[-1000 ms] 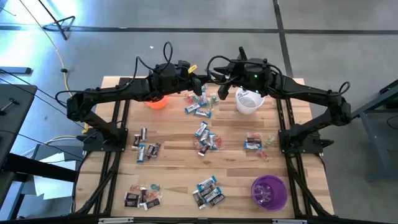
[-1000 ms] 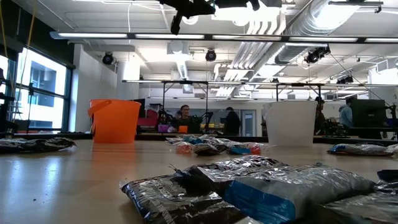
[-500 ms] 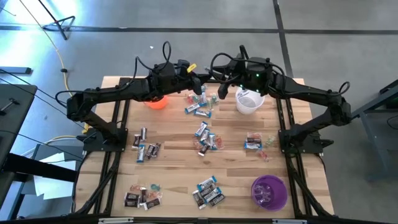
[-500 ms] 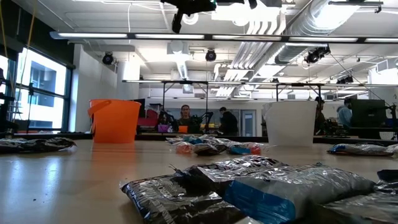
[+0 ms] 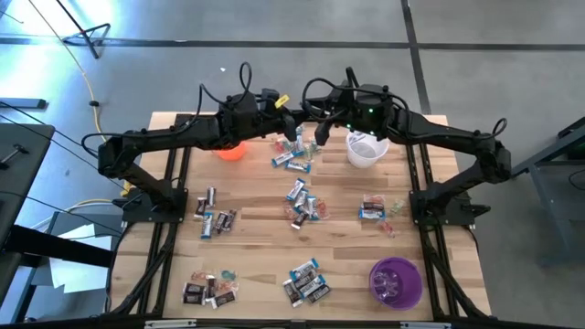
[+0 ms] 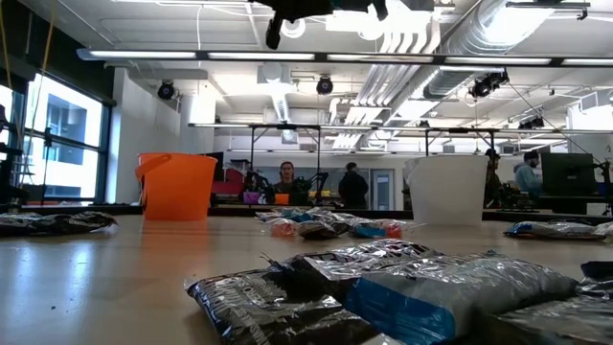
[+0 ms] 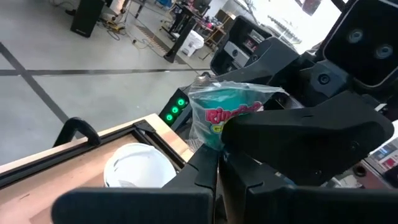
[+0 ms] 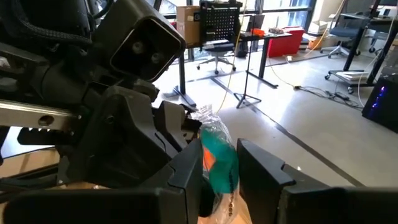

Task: Sort candy
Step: Put the blue gummy into the white bucket

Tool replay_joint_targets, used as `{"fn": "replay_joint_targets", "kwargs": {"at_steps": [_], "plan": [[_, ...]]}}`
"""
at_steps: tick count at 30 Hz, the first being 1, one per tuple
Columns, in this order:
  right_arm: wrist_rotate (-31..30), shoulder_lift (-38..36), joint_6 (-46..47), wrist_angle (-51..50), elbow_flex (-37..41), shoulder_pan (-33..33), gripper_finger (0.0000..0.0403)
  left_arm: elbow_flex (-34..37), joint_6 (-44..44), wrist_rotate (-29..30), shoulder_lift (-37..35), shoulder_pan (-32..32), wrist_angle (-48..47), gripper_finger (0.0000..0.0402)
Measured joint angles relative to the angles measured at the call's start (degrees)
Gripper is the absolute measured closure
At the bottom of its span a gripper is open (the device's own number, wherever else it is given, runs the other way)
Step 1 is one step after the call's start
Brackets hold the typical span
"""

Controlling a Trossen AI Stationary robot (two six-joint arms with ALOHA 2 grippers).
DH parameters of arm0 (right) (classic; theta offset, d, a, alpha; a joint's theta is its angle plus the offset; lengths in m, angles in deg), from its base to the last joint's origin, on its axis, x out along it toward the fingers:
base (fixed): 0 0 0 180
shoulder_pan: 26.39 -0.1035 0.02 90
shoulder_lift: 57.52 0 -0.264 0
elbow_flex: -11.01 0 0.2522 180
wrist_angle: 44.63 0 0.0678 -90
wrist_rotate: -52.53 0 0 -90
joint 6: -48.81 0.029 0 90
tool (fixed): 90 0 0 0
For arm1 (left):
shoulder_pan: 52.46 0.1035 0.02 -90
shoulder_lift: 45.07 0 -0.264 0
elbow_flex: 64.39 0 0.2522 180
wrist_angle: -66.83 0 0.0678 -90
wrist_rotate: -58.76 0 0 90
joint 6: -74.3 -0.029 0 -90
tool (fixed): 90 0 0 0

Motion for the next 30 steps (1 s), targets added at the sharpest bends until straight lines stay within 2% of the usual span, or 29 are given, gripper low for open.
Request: {"fn": "replay_joint_targets", "kwargs": {"at_steps": [7, 13, 24, 30], "plan": [[0.35, 0.00, 0.01, 1.33, 0.00, -0.07, 0.0317, 0.00, -0.11, -0.62, -0.01, -0.04, 0.24, 0.0402], [0.26, -0.07, -0.07, 1.34, 0.00, -0.04, 0.0391, 0.00, -0.25, -0.69, 0.00, 0.11, 0.16, 0.0402], [-0.41, -0.11, -0.05, 1.34, 0.00, -0.07, 0.0397, 0.00, -5.81, -0.63, 0.00, 0.11, 0.60, 0.0399], [-0.43, -0.13, -0.05, 1.12, 0.00, -0.07, 0.0400, 0.00, -12.70, -1.36, 0.00, -0.11, 0.34, 0.0365]]}}
